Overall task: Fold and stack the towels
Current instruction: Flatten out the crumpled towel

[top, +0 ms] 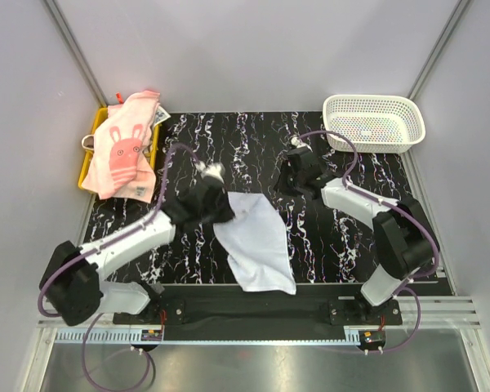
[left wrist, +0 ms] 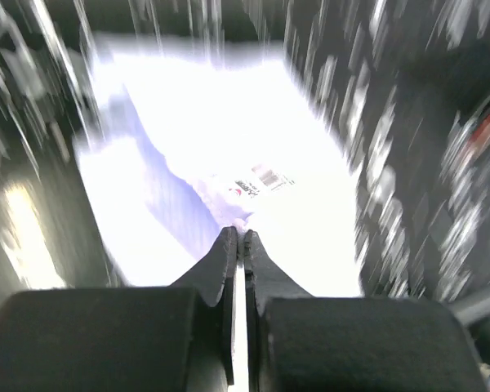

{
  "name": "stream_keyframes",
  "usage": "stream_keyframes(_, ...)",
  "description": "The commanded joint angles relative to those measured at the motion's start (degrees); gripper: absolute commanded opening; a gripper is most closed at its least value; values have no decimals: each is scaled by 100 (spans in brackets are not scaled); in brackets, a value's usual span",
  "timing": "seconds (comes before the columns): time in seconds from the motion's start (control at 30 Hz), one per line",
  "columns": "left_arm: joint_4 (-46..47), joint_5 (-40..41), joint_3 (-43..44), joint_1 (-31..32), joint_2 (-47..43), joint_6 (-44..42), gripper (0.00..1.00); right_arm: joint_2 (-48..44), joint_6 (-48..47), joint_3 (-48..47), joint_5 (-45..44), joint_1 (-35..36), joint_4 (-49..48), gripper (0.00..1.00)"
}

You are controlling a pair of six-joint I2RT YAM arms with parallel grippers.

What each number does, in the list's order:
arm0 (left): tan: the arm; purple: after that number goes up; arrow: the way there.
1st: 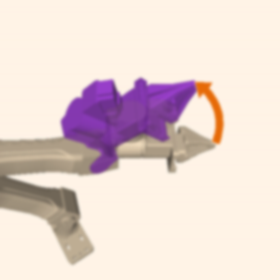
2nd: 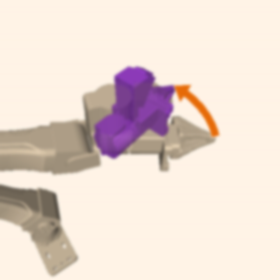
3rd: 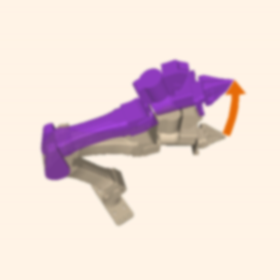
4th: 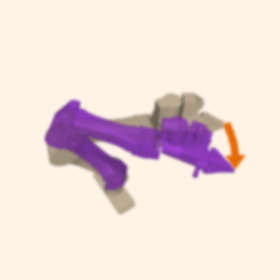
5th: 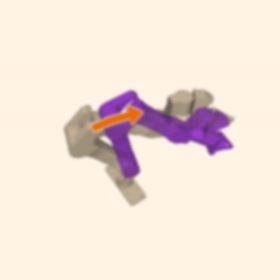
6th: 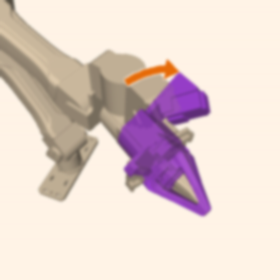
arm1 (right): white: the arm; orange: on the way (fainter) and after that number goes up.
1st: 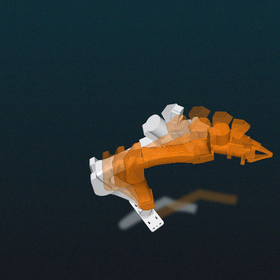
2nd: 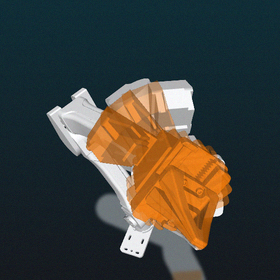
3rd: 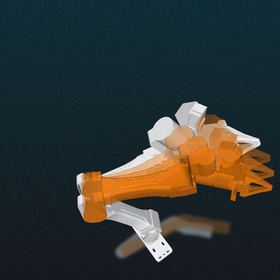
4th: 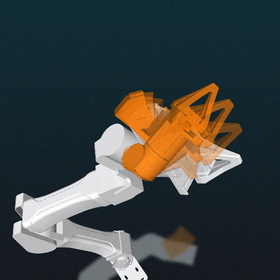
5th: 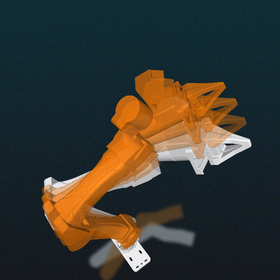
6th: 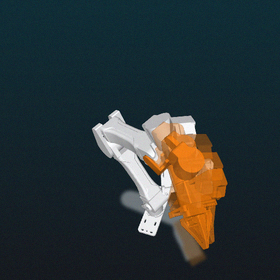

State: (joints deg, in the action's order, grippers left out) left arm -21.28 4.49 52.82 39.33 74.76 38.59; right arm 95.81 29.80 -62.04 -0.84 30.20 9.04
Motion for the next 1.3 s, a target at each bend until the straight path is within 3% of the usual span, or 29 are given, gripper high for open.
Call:
stream_keyframes(0.0, 370, 455, -1173, 1056, -286, 771, 0, -457, -1, 157, -171, 39, 63, 26)
stream_keyframes(0.1, 492, 763, -1868, 1918, -313, 1650, 0, -625, -141, 157, -249, 162, 238, 29)
stream_keyframes(0.3, 748, 1141, -2539, 2798, -321, 3127, 0, -687, -598, 43, -382, 759, 546, 39)
stream_keyframes(0.43, 179, 1668, -2698, 3141, -900, 3822, 0, -363, -949, -193, -285, 1181, 563, 45)
stream_keyframes(0.57, -788, 2641, -2488, 3536, -2049, 4332, 0, 42, -1090, -729, -285, 1480, 652, 46)
stream_keyframes(0.73, -1493, 2803, -2583, 3564, -2721, 4639, 0, 849, -1309, -1949, -285, 1883, 1160, 46)
stream_keyframes(0.93, -1335, 2627, -3040, 3625, -3046, 4789, 0, 1720, -1328, -2856, 241, 2148, 1478, 46)
stream_keyframes(1.27, -1493, 2583, -3427, 3757, -3433, 5159, 0, 2223, -1293, -2946, 216, 2605, 1619, 52)
